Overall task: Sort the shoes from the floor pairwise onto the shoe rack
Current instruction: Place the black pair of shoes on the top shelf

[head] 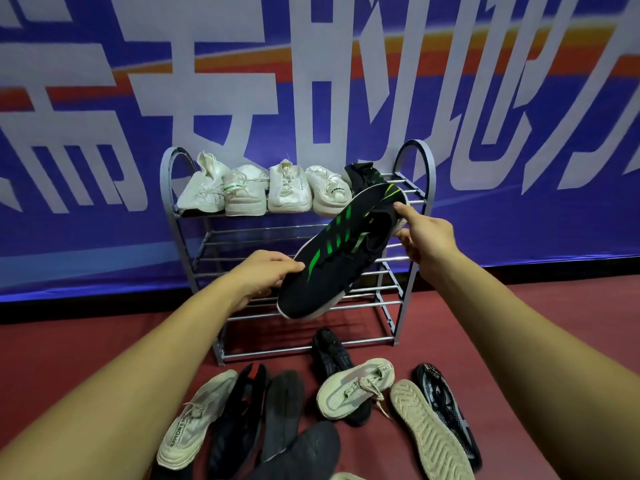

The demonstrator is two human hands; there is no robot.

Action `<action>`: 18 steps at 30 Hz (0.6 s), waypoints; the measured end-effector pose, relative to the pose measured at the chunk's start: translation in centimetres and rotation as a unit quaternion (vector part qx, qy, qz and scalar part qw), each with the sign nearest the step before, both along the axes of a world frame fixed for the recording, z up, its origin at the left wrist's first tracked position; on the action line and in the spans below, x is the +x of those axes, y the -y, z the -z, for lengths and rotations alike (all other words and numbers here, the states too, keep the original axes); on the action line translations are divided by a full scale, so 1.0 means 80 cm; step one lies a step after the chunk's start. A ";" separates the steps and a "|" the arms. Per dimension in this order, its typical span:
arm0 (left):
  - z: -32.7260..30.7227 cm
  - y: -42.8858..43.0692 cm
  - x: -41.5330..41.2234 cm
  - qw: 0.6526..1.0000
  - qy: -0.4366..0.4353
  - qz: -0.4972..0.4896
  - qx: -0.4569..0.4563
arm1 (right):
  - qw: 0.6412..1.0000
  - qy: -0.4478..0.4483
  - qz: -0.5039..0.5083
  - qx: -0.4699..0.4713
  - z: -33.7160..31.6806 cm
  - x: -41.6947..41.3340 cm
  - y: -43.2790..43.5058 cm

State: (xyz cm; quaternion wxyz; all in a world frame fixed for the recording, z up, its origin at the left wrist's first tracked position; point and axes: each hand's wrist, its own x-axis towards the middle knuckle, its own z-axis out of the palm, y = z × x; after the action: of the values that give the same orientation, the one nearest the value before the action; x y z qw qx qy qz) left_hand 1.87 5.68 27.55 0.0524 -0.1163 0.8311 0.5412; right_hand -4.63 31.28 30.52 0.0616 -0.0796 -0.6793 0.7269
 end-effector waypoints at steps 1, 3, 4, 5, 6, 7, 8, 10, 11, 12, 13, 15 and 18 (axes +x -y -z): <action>0.000 0.002 0.000 1.000 0.014 -0.012 0.024 | 1.000 0.008 0.015 -0.018 0.001 -0.003 -0.003; 0.000 0.003 -0.003 0.995 0.034 -0.027 0.091 | 0.998 0.020 0.047 -0.046 0.003 -0.007 -0.006; -0.001 0.002 -0.005 0.991 0.033 -0.034 0.127 | 0.996 0.025 0.060 -0.053 0.004 -0.009 -0.007; -0.004 0.000 -0.008 0.986 0.025 -0.045 0.159 | 0.996 0.031 0.066 -0.060 0.004 -0.009 -0.007; -0.007 -0.001 -0.012 0.980 0.010 -0.059 0.187 | 0.995 0.036 0.064 -0.069 0.005 -0.009 -0.007; -0.011 -0.002 -0.014 0.973 -0.004 -0.077 0.216 | 0.994 0.042 0.057 -0.084 0.005 -0.010 -0.007; -0.016 -0.003 -0.016 0.964 -0.014 -0.094 0.247 | 0.992 0.051 0.049 -0.102 0.005 -0.009 -0.006; -0.022 -0.003 -0.018 0.945 -0.029 -0.122 0.303 | 0.988 0.069 0.036 -0.133 0.005 -0.008 -0.006; -0.023 -0.002 -0.018 0.937 -0.036 -0.131 0.321 | 0.987 0.075 0.029 -0.138 0.006 -0.009 -0.006; -0.023 -0.001 -0.018 0.930 -0.044 -0.138 0.339 | 0.986 0.081 0.022 -0.142 0.006 -0.009 -0.005; -0.023 0.000 -0.017 0.920 -0.053 -0.143 0.360 | 0.985 0.085 0.013 -0.148 0.007 -0.009 -0.004; -0.023 -0.001 -0.017 0.899 -0.068 -0.153 0.405 | 0.981 0.088 -0.012 -0.174 0.008 -0.008 0.001; -0.021 -0.011 -0.018 0.899 -0.066 -0.135 0.412 | 0.974 0.084 -0.053 -0.202 0.008 -0.004 0.008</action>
State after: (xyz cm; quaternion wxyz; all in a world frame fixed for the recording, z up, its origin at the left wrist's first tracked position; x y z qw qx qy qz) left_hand 0.39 6.59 29.22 -0.0327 -0.1600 0.5118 0.8435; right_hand -4.97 30.63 29.89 -0.0513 -0.1148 -0.5245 0.8421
